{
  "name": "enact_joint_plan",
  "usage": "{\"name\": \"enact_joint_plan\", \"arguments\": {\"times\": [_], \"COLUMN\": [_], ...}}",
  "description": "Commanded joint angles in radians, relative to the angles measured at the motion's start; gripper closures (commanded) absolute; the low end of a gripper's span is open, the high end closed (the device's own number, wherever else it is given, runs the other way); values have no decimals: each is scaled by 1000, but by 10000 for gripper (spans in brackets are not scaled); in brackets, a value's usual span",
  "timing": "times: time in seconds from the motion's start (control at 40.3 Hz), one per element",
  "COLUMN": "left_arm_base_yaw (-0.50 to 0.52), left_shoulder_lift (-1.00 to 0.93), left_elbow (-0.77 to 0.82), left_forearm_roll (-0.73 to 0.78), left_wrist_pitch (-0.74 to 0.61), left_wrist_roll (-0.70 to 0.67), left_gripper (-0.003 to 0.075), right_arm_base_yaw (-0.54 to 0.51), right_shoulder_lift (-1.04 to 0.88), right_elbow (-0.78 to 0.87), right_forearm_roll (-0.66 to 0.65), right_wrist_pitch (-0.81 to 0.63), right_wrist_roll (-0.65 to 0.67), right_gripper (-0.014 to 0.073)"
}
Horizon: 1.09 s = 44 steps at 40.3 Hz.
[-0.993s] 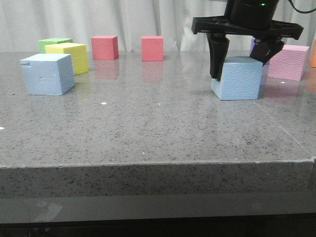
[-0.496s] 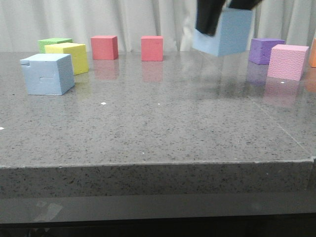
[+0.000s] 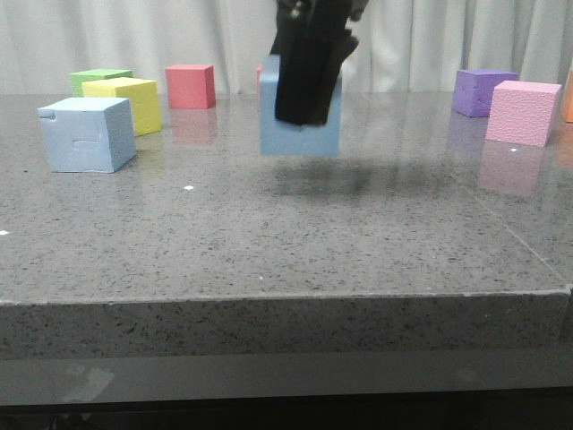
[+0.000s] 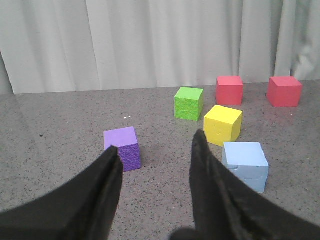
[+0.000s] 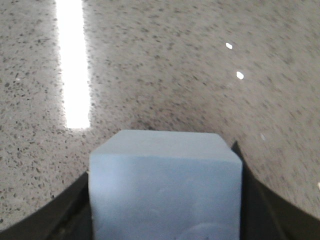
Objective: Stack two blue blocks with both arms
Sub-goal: 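Carry the cube toward the table centre and set it down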
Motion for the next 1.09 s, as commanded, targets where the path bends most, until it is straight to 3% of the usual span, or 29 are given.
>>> {"name": "enact_joint_plan", "arguments": {"times": [0.0,0.174,0.298,0.447,0.819,0.943,1.067], "left_arm_base_yaw": [-2,-2,-2,-2,-2,-2,-2], "left_shoulder_lift": [16,16,16,16,16,16,16], "left_elbow": [-25,-25,-25,-25,-25,-25,-25], "left_forearm_roll": [2,2,2,2,2,1,1], "left_wrist_pitch": [-79,-79,-79,-79,-79,-79,-79], "left_wrist_roll": [-2,-2,-2,-2,-2,-2,-2], "left_gripper": [408,408,408,408,408,408,408], "right_arm_base_yaw": [7,6,6,3,-11,-57,-135], "right_shoulder_lift": [-25,10,12,10,-107,-193,-305], "right_elbow": [-29,-29,-32,-73,-208,-165,-29], "right_forearm_roll": [19,26,51,52,59,64,149], "right_wrist_pitch": [46,37,30,38,97,97,81], "right_wrist_roll": [-62,-61,-44,-33,410,610,664], "right_gripper": [158,129,-80,-54,-54,-54,-54]}}
